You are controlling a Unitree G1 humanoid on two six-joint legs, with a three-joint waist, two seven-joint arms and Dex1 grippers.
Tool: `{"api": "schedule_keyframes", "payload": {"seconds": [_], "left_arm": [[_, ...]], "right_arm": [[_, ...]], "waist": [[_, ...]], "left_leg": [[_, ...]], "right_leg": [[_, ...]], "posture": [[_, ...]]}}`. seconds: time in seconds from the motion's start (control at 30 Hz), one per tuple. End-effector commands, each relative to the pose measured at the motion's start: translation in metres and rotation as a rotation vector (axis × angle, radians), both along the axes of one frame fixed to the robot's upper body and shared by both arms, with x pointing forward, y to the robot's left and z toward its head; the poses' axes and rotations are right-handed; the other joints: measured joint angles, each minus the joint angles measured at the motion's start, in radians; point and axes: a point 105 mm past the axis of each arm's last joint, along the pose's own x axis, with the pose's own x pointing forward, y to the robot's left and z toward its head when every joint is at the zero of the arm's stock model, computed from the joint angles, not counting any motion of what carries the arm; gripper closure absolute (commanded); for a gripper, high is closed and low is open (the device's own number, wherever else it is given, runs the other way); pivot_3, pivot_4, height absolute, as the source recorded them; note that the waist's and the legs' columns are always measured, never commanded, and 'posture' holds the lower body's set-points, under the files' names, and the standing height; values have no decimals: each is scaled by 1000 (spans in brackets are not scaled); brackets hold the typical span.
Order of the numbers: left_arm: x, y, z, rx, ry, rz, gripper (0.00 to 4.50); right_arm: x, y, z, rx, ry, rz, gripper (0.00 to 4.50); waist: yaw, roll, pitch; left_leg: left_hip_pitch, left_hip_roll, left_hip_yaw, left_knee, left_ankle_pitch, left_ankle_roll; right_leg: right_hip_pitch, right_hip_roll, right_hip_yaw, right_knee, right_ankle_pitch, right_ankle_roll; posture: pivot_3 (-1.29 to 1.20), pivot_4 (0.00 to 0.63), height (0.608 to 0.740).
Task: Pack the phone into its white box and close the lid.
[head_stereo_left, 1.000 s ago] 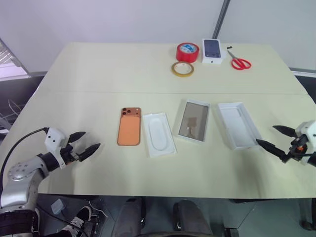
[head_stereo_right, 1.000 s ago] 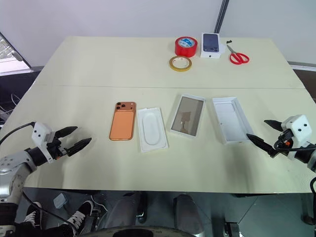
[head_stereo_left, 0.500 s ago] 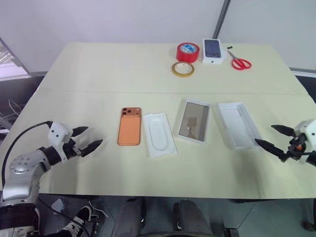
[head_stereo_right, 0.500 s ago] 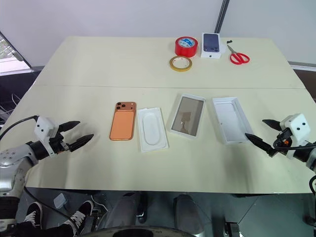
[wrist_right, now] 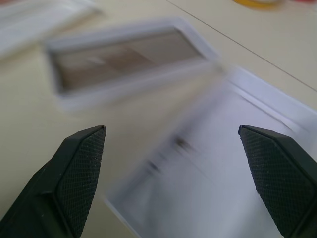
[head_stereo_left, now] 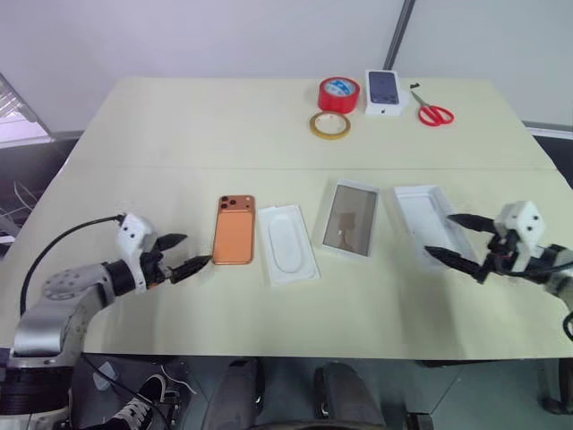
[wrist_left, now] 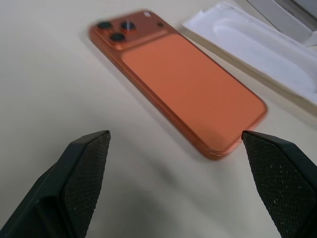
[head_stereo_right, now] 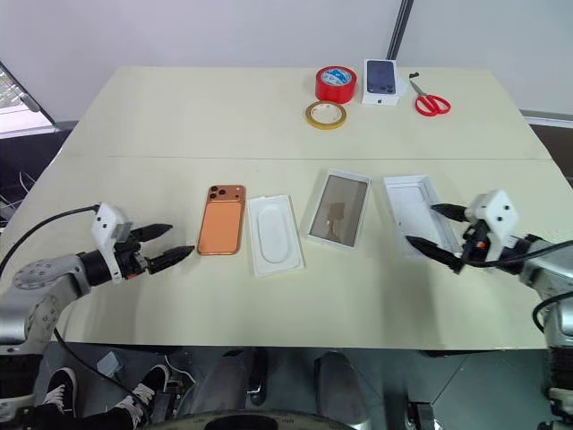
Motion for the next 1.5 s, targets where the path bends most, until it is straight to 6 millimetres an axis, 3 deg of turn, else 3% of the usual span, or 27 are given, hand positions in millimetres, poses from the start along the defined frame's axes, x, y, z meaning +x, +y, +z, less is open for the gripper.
{"api": "schedule_keyframes", "payload": {"seconds": [0.03, 0.17, 0.33, 0.4, 0.63, 0.93, 1.03, 1.27, 1.5], "left_arm": [[-13, -34, 22, -219, 121, -103, 50], [-29, -58, 21, -363, 275, -171, 50], [-28, -75, -4, -377, 403, -113, 50], [-27, -78, -8, -380, 429, -101, 50], [-18, -98, -26, -421, 534, -108, 50], [-15, -121, -35, -450, 615, -144, 50], [-15, -127, -35, -481, 646, -165, 910], [-13, -131, -39, -447, 658, -150, 4411], [-4, -126, -48, -410, 668, -69, 4464]], "right_arm": [[3, 21, 14, 42, -43, 69, 16], [10, 32, 7, 65, -56, 74, 16], [8, 55, 0, 54, -58, 143, 16], [8, 59, -1, 46, -61, 155, 16], [8, 99, 2, 65, -94, 256, 16], [13, 100, -1, 57, -99, 251, 16], [14, 101, -1, 60, -104, 249, 0], [16, 101, -1, 63, -114, 238, 0], [19, 99, 4, 68, -139, 222, 0]], "waist": [[5, 0, 0], [3, -1, 0], [3, 0, 0], [3, -1, 0], [10, 0, 0], [29, 0, -1], [28, 0, -1], [28, 1, -1], [27, 3, -2]], "left_leg": [[0, 0, -1, 1, 0, 0], [0, -1, -1, 3, 0, 0], [0, -1, -1, 3, 0, 0], [1, -1, -1, 3, 0, 0], [3, -1, -2, 3, 0, 0], [3, -3, -2, 4, 0, 0], [4, -3, -2, 4, 0, 0], [4, -3, -2, 3, 0, 0], [7, -3, -2, 3, 0, 0]], "right_leg": [[1, 0, -1, 0, 0, 0], [2, 0, -1, 0, 0, 0], [2, 1, -1, 1, 0, 0], [2, 1, -1, 1, 0, 0], [5, 2, -1, 0, 0, 0], [7, 0, -1, -1, 0, 0], [7, 0, -1, -1, 0, 0], [8, 0, -1, -1, 0, 0], [10, 0, -1, -1, 0, 0]], "posture": [[0, 150, 740], [0, 150, 740], [0, 150, 740], [0, 150, 740], [0, 150, 740], [0, 150, 740], [0, 150, 740], [0, 150, 740], [0, 150, 740]]}}
